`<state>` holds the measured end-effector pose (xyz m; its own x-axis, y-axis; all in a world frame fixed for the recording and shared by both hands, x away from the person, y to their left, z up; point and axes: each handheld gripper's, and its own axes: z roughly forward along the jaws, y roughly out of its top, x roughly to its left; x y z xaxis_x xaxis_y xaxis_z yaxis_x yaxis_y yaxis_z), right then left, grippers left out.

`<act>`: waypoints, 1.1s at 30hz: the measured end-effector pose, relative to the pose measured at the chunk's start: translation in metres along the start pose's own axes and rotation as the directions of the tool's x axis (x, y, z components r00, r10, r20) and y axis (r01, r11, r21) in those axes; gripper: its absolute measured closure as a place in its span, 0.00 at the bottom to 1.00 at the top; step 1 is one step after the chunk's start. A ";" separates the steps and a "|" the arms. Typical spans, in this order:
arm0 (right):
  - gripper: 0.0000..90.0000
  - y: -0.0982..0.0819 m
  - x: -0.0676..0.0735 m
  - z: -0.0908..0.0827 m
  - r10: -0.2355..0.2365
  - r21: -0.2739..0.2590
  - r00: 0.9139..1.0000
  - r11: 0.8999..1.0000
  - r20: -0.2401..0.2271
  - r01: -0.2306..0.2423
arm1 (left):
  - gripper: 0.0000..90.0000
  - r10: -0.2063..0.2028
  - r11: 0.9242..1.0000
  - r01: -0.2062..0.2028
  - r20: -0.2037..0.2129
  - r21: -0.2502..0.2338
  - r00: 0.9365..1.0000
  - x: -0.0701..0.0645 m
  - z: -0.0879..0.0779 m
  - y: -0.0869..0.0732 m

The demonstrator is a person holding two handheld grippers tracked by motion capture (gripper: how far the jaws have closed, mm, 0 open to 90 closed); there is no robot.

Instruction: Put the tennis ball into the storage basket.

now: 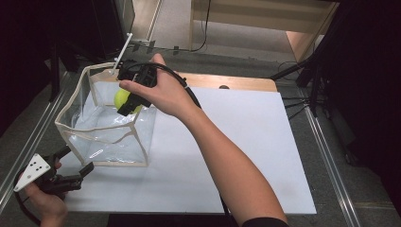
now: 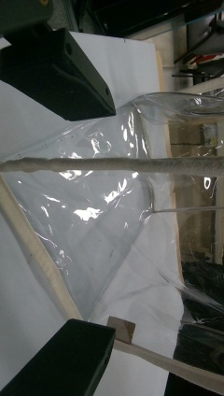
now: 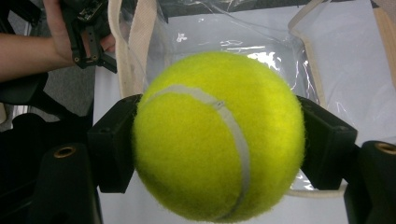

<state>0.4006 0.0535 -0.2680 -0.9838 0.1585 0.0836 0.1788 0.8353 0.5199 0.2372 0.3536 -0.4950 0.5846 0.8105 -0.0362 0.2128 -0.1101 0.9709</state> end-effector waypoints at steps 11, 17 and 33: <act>0.27 0.005 -0.003 0.015 -0.001 0.011 1.000 1.000 0.001 0.001 | 0.00 -0.003 1.000 0.003 0.000 -0.001 1.000 0.000 0.000 0.000; 0.26 0.002 -0.003 0.029 -0.003 0.038 1.000 0.999 0.004 0.003 | 0.00 -0.006 1.000 0.006 0.000 -0.002 1.000 0.000 0.001 0.000; 0.06 -0.005 0.007 0.020 0.001 0.010 0.997 1.000 0.075 -0.001 | 0.00 -0.003 1.000 0.003 0.001 0.003 1.000 0.000 0.001 0.000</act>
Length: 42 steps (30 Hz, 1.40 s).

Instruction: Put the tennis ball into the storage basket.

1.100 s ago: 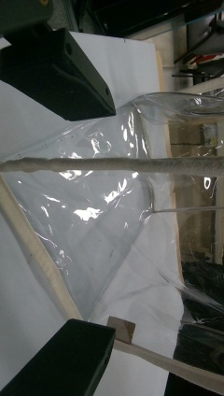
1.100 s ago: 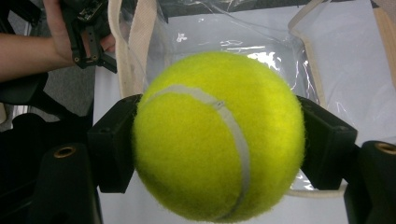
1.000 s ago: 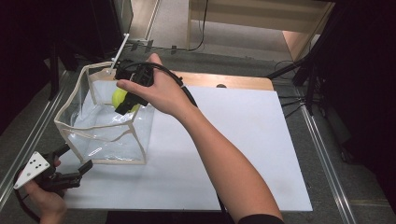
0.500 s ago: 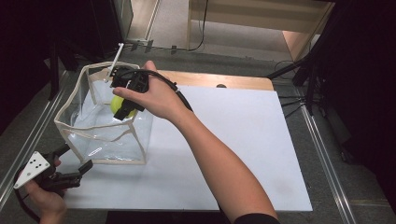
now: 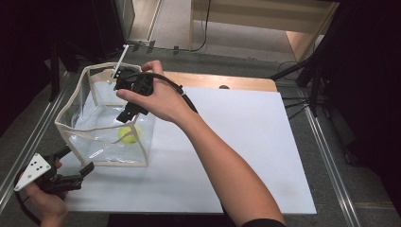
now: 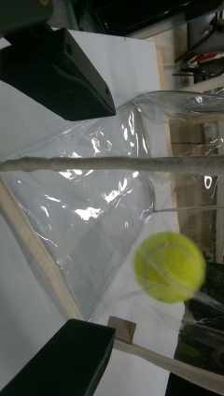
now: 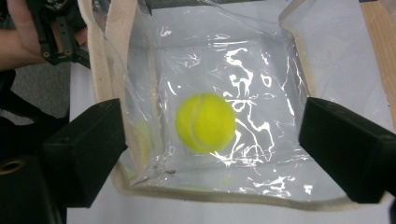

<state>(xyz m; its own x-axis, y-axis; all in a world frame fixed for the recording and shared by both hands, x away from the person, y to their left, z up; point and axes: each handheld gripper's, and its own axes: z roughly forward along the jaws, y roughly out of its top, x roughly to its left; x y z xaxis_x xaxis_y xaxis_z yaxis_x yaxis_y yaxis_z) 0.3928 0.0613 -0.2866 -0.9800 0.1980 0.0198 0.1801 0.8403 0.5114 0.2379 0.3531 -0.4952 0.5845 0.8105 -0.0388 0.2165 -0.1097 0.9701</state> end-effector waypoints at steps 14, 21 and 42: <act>0.00 -0.024 0.005 -0.023 0.053 -0.069 0.998 0.996 0.043 -0.050 | 0.00 0.006 1.000 -0.006 0.002 -0.002 1.000 0.000 0.000 0.000; 0.00 -0.039 0.005 -0.026 0.067 -0.078 0.997 0.995 0.044 -0.063 | 0.00 0.009 1.000 -0.009 0.001 0.003 1.000 0.000 0.000 0.000; 0.00 -0.080 0.008 0.007 0.090 -0.048 0.995 0.995 0.046 -0.088 | 0.00 0.010 1.000 -0.010 0.002 0.002 1.000 -0.001 0.000 0.000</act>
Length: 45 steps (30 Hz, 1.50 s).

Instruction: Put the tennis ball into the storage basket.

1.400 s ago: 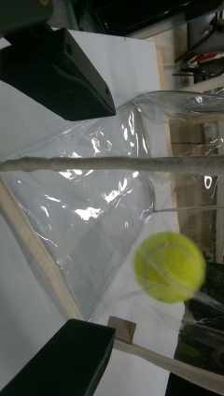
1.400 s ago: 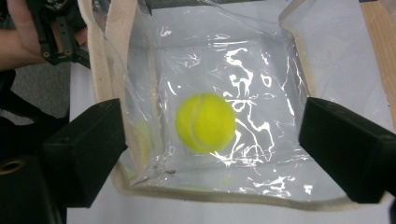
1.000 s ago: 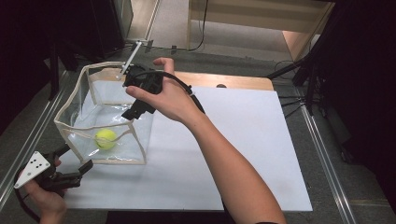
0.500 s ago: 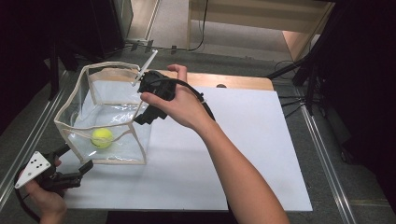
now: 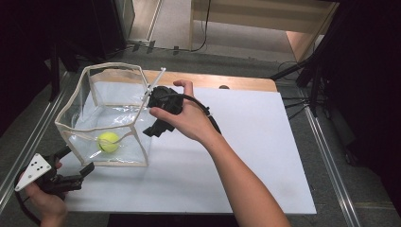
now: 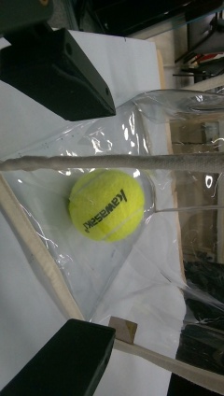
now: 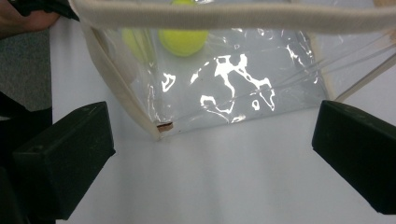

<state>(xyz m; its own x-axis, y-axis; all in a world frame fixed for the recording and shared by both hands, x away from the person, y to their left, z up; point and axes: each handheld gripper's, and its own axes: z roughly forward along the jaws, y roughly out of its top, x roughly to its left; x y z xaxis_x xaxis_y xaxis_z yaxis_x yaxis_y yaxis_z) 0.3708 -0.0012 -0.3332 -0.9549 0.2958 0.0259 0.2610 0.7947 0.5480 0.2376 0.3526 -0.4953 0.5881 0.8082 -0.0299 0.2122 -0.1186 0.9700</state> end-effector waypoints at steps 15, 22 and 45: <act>0.00 -0.028 0.008 0.025 0.012 -0.020 1.000 1.000 0.003 -0.012 | 0.00 0.000 1.000 0.000 -0.002 0.000 1.000 0.000 0.000 0.000; 0.00 -0.041 0.015 0.036 0.029 -0.027 0.999 0.999 0.014 -0.028 | 0.00 0.003 1.000 -0.003 -0.006 0.006 1.000 -0.001 0.000 0.000; 0.00 -0.108 0.024 0.046 0.086 -0.115 0.995 0.990 0.047 -0.080 | 0.00 0.004 1.000 -0.003 -0.005 0.010 1.000 -0.002 0.000 0.000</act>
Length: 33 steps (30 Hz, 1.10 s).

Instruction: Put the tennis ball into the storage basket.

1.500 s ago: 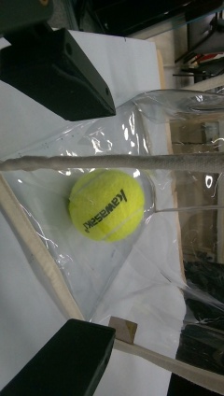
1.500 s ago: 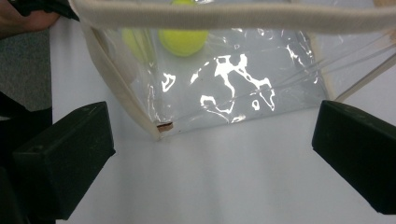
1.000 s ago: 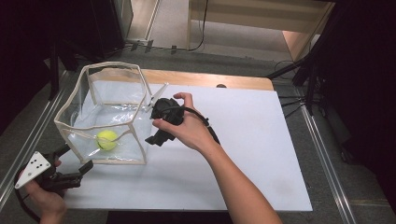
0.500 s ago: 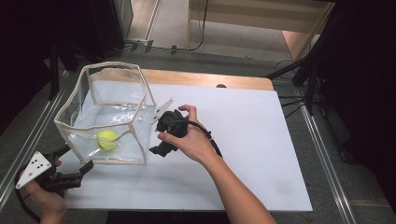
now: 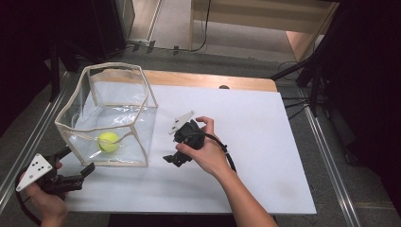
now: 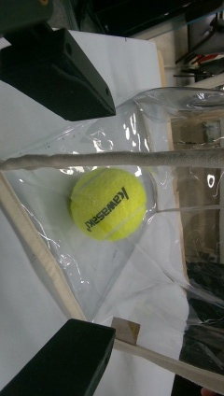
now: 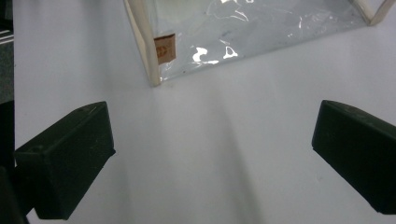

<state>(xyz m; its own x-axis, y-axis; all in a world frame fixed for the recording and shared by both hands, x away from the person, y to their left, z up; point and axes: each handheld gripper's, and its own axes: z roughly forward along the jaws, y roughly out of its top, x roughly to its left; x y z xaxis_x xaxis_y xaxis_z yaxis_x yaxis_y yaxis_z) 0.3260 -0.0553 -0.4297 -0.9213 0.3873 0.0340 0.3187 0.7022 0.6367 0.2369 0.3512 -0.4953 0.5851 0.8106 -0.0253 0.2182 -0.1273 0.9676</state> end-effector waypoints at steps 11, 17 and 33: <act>0.00 -0.032 -0.003 -0.013 0.053 -0.053 0.998 0.997 0.025 -0.052 | 0.00 0.003 1.000 -0.003 0.000 0.001 1.000 0.000 0.000 0.000; 0.00 -0.048 -0.006 -0.020 0.083 -0.075 0.996 0.994 0.041 -0.080 | 0.00 0.004 1.000 -0.004 -0.002 0.001 1.000 0.000 0.000 0.000; 0.00 -0.085 -0.011 -0.041 0.155 -0.126 0.984 0.982 0.085 -0.143 | 0.00 0.011 1.000 -0.011 0.000 0.000 1.000 -0.001 0.001 0.000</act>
<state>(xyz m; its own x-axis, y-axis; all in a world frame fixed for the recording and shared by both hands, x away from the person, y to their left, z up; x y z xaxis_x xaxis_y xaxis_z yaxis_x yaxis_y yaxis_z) 0.3001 -0.1440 -0.4529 -0.8385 0.5408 0.0664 0.4168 0.5582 0.7174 0.2369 0.3504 -0.4957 0.5875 0.8091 -0.0143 0.2113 -0.1364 0.9679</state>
